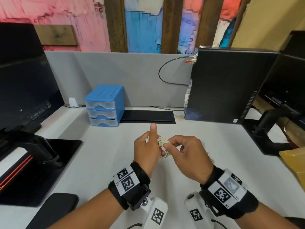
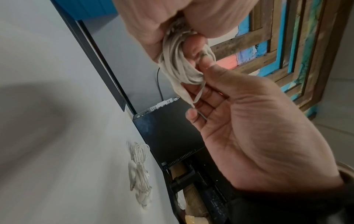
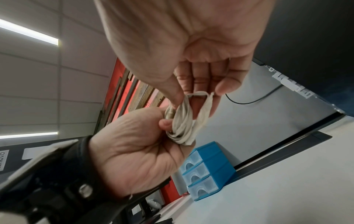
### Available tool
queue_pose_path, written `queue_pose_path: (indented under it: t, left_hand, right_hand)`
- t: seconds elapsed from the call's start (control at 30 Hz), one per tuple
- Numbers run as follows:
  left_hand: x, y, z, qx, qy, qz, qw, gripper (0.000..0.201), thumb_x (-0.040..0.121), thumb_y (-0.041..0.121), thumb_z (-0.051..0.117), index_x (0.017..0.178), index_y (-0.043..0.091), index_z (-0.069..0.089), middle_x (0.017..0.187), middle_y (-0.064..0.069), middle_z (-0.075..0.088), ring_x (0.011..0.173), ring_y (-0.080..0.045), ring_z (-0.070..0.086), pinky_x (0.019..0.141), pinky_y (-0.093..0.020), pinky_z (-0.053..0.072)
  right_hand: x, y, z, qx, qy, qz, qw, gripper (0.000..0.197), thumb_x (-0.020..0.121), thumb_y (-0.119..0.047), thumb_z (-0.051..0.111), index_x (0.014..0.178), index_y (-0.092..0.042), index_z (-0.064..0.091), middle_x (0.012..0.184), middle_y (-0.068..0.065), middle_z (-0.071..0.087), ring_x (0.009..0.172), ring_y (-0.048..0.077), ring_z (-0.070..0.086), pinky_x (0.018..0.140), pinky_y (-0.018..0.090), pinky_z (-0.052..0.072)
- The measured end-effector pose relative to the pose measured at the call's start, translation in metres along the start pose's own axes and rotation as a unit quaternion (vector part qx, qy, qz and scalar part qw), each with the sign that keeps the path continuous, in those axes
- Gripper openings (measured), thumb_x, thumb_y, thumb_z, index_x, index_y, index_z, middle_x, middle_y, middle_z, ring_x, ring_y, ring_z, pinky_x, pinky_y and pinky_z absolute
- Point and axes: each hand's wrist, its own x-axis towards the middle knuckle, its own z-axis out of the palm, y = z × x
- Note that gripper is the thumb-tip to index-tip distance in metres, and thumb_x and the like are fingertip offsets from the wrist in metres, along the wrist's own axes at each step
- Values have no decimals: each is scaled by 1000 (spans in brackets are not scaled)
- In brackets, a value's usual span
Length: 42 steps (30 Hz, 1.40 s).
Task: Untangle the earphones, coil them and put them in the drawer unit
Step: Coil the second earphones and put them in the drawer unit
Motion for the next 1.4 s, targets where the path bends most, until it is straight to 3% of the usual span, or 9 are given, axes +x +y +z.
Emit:
queue_pose_path:
  t: [0.17, 0.37, 0.47, 0.57, 0.83, 1.0, 1.07, 1.27, 1.4]
  left_hand:
    - [14, -4, -10, 13, -19, -143, 989, 62, 96, 61, 37, 81, 8, 66, 71, -10, 71, 68, -17, 67, 68, -31, 54]
    - [26, -5, -25, -16, -105, -234, 967, 52, 91, 57, 55, 102, 6, 61, 74, -5, 51, 47, -10, 30, 41, -19, 27]
    - [30, 0, -27, -101, -126, -255, 953, 61, 88, 45, 66, 125, -3, 58, 88, -9, 50, 45, -6, 33, 39, -15, 34]
    - [36, 7, -34, -204, -145, -284, 926, 38, 83, 21, 72, 115, 6, 57, 82, -5, 61, 49, -4, 49, 48, -14, 49]
    - [43, 23, -47, -252, -212, -242, 913, 39, 86, -8, 53, 122, 6, 60, 106, -15, 71, 82, -18, 72, 80, -31, 59]
    - [40, 13, -46, -94, -244, -216, 941, 28, 95, 2, 53, 121, 7, 64, 101, -14, 73, 72, -16, 65, 73, -28, 55]
    - [37, 8, -44, -41, -252, -216, 943, 26, 96, 4, 54, 120, 6, 65, 102, -16, 70, 84, -27, 56, 79, -34, 47]
    - [31, 3, -37, 8, -253, -212, 944, 17, 96, 9, 58, 110, 5, 67, 87, -12, 72, 55, -10, 53, 55, -20, 46]
    - [29, 1, -35, 18, -274, -221, 936, 17, 97, 16, 58, 108, 8, 69, 84, -8, 72, 51, -8, 52, 55, -17, 48]
  right_hand:
    - [2, -2, -6, 13, -2, -5, 1000, 14, 93, -24, 64, 89, -20, 77, 80, -9, 73, 56, -9, 55, 54, 10, 39]
    - [9, 6, -12, 47, -3, 7, 999, 13, 91, -24, 66, 88, -20, 78, 79, -10, 75, 63, -2, 63, 62, 18, 46]
    - [12, 10, -13, 70, -3, 9, 998, 13, 91, -23, 67, 85, -21, 78, 79, -10, 76, 73, 7, 69, 72, 35, 57]
    - [15, 13, -15, 81, 4, 7, 997, 13, 90, -21, 68, 82, -24, 78, 77, -9, 75, 73, 8, 69, 76, 39, 58]
    - [13, 6, -27, 51, -46, -72, 995, 10, 90, -24, 68, 91, -25, 78, 86, -13, 75, 73, 19, 66, 69, 38, 53]
    - [5, -2, -40, -8, -160, -143, 977, 10, 89, -22, 70, 94, -23, 79, 82, -12, 71, 77, 10, 62, 72, 27, 51]
    - [4, -4, -41, -1, -170, -139, 976, 10, 88, -22, 71, 95, -24, 78, 82, -16, 70, 78, 7, 63, 73, 24, 51]
    - [18, 2, -43, 108, -1, -93, 990, 17, 91, -11, 66, 88, -24, 77, 88, -14, 76, 81, 7, 69, 72, 24, 54]
    - [21, 5, -40, 294, -3, -33, 955, 12, 93, -2, 58, 89, -2, 70, 85, 4, 76, 79, 14, 70, 73, 21, 53]
